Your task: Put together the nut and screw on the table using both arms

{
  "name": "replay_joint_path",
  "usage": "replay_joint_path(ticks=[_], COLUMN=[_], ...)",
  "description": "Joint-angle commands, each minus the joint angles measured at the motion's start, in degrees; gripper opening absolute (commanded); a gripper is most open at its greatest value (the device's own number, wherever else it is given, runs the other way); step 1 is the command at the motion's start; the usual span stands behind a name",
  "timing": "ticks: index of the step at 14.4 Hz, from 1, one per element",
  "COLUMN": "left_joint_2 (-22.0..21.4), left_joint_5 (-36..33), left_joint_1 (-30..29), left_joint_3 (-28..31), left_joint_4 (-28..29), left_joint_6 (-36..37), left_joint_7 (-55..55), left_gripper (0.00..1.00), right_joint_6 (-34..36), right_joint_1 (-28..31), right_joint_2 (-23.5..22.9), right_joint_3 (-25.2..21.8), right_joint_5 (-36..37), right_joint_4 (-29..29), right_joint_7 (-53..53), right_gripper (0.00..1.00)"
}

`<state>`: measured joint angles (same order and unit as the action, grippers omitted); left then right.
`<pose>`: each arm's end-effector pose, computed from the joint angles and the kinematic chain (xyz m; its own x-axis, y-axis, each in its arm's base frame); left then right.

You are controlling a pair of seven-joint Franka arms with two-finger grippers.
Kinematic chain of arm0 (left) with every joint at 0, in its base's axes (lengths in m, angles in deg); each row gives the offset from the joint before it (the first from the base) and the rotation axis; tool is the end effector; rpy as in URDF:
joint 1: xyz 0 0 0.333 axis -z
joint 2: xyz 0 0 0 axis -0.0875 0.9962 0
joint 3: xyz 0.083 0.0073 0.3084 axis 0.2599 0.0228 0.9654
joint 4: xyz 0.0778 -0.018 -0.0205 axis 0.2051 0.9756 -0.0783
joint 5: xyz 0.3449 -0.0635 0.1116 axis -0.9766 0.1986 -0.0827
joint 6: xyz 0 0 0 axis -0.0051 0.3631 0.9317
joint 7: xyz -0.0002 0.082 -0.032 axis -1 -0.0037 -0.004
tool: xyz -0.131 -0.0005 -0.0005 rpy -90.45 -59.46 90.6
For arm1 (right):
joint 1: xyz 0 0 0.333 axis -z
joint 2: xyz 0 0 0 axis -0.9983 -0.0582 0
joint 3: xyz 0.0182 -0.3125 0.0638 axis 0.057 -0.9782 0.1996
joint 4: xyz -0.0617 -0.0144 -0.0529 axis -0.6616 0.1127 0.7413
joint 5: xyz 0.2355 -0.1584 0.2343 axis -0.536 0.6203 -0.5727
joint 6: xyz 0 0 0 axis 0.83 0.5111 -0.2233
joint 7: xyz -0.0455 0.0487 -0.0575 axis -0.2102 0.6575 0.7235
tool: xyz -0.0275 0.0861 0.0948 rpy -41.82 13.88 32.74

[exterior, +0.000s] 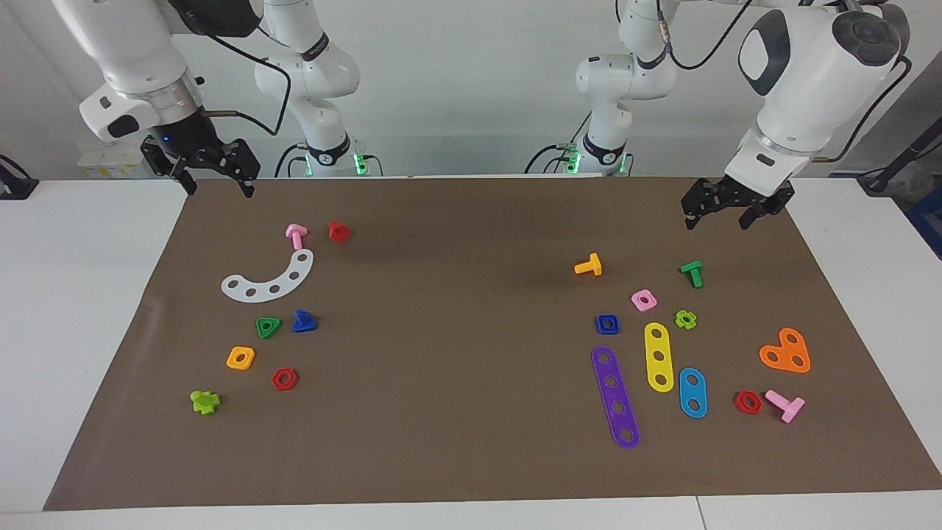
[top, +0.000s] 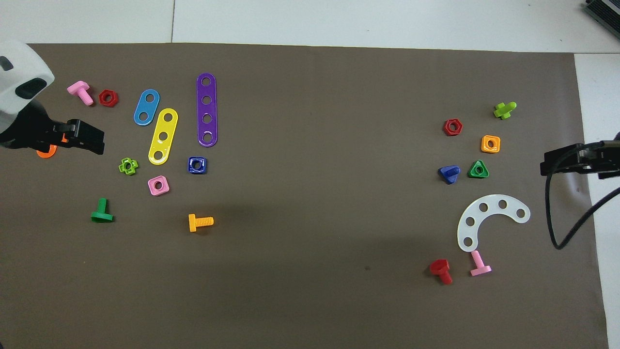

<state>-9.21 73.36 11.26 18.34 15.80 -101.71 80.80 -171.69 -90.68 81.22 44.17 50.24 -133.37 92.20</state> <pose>0.5547 -0.0516 0.5732 0.9939 -0.0939 -0.0579 -0.0945 -0.9955 -0.0079 0.5092 -0.0129 0.6091 0.9963 -0.0814 -0.0266 -0.0809 -0.9965 0.0206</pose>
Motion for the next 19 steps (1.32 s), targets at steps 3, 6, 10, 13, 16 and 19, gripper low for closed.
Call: replay_joint_path(ticks=[3, 6, 10, 13, 16, 19], left_joint_2=[-2.0, -2.0, -2.0, -2.0, -2.0, -2.0], left_joint_5=[1.1, 1.2, 1.1, 1.1, 1.1, 1.1], left_joint_1=[-0.4, -0.4, -0.4, -0.4, -0.4, -0.4], left_joint_3=[0.1, 0.1, 0.1, 0.1, 0.1, 0.1], left_joint_4=[2.4, 2.4, 2.4, 2.4, 2.4, 2.4], left_joint_6=[-1.4, -1.4, -1.4, -1.4, -1.4, -1.4], left_joint_7=[0.5, 0.5, 0.4, 0.5, 0.5, 0.4], left_gripper=[1.00, 1.00, 1.00, 1.00, 1.00, 1.00], right_joint_6=[-0.2, -7.5, -17.2, -26.3, -33.3, -42.2], right_joint_1=[0.4, -0.8, -2.3, -4.7, -5.1, -4.4], right_joint_2=[0.2, 3.0, 1.5, -6.1, -12.1, -12.7], right_joint_3=[0.4, 0.4, 0.4, 0.4, 0.4, 0.4], right_joint_5=[-0.7, -0.8, -3.3, -3.5, -6.2, -6.2], right_joint_4=[0.0, -7.5, -14.4, -16.4, -17.6, -25.4], right_joint_7=[-0.9, -0.8, -1.3, -3.2, -10.6, -18.9], right_gripper=[1.00, 1.00, 1.00, 1.00, 1.00, 1.00])
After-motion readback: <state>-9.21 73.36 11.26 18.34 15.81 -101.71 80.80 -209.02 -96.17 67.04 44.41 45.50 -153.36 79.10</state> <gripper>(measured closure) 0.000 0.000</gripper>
